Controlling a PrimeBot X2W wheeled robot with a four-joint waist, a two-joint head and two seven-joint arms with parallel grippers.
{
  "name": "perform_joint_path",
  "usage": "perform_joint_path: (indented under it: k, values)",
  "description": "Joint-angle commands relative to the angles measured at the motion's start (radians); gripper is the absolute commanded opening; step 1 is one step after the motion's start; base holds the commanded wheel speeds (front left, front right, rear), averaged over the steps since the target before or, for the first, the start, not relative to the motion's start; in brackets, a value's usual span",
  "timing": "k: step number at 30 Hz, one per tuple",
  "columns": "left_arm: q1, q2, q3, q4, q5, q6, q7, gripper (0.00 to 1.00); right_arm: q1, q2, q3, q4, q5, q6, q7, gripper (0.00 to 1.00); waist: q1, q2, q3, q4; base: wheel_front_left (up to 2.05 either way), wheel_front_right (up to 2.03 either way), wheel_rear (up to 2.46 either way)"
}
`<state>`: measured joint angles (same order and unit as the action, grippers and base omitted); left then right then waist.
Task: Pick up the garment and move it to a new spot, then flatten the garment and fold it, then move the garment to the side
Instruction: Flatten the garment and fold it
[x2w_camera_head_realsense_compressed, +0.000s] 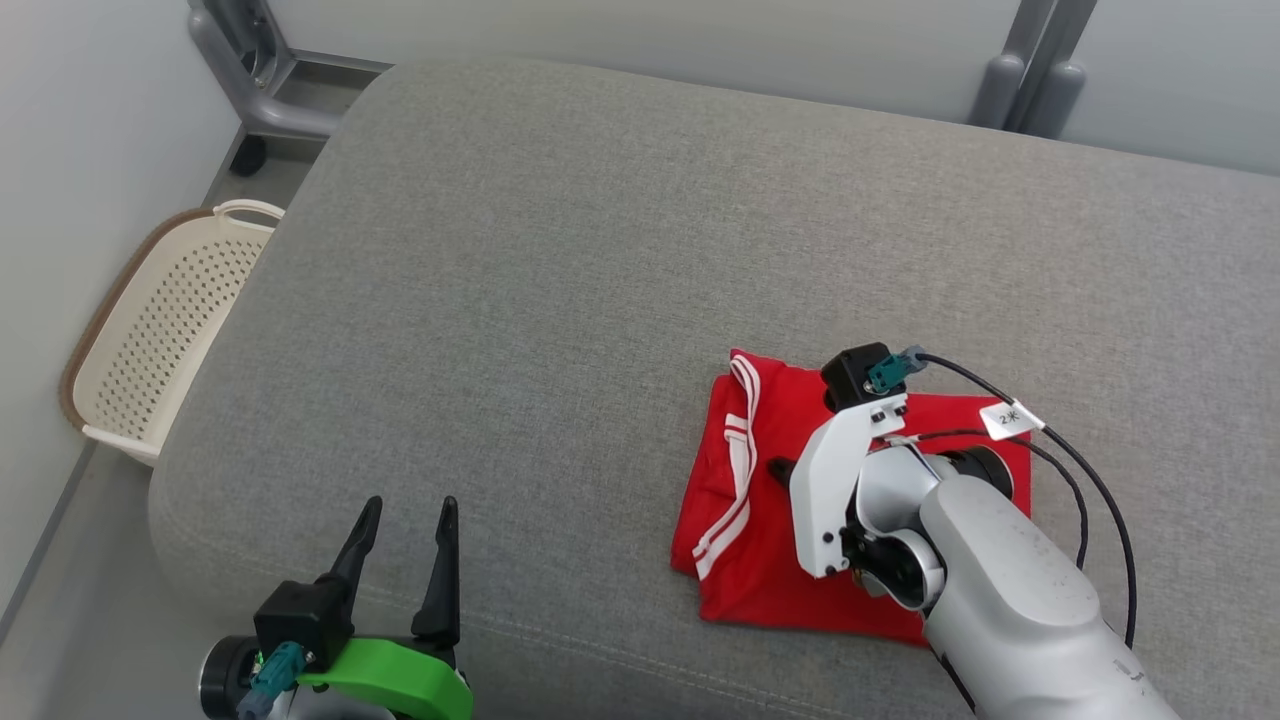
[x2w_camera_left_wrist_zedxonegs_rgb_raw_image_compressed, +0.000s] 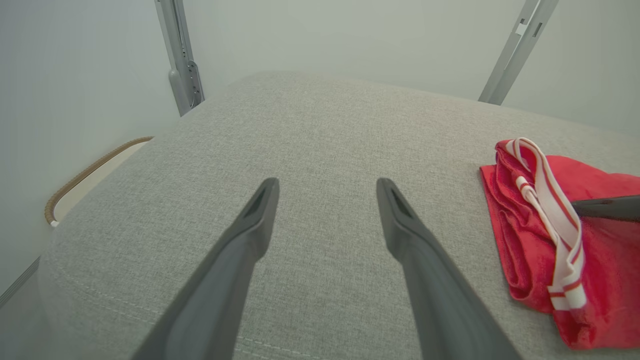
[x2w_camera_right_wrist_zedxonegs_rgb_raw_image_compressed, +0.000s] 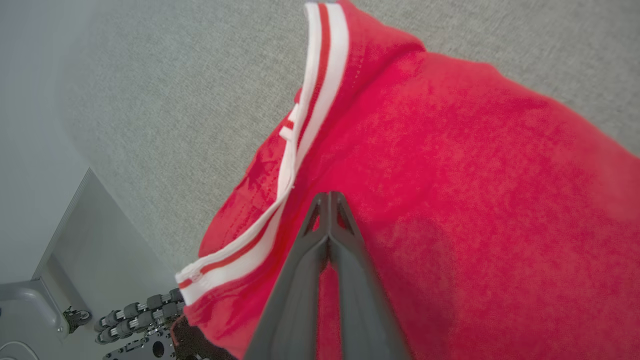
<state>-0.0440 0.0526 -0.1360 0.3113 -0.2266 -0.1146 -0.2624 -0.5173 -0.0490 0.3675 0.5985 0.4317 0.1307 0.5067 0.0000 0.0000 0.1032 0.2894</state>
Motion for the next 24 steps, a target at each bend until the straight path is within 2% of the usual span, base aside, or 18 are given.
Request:
perform_joint_path:
  k: [1,16,24]
  values:
    - [-0.020,-0.001,-0.008,0.002,-0.004,-0.002,-0.002,1.00,-0.018,-0.004,0.016,0.028,0.009,0.000,-0.016,0.00,0.0000,0.0000,0.011,0.028,0.00,0.00,0.00]
    - [-0.017,-0.002,-0.039,0.001,-0.030,0.013,-0.002,1.00,-0.075,-0.003,0.127,0.125,0.088,0.000,-0.058,0.00,0.0000,0.0000,0.033,0.092,0.00,0.00,0.00]
    - [-0.011,-0.002,-0.052,0.007,-0.034,0.020,-0.002,1.00,-0.106,-0.003,0.211,0.123,0.168,0.000,-0.081,0.00,0.0000,0.0000,0.026,0.109,0.00,0.00,0.00]
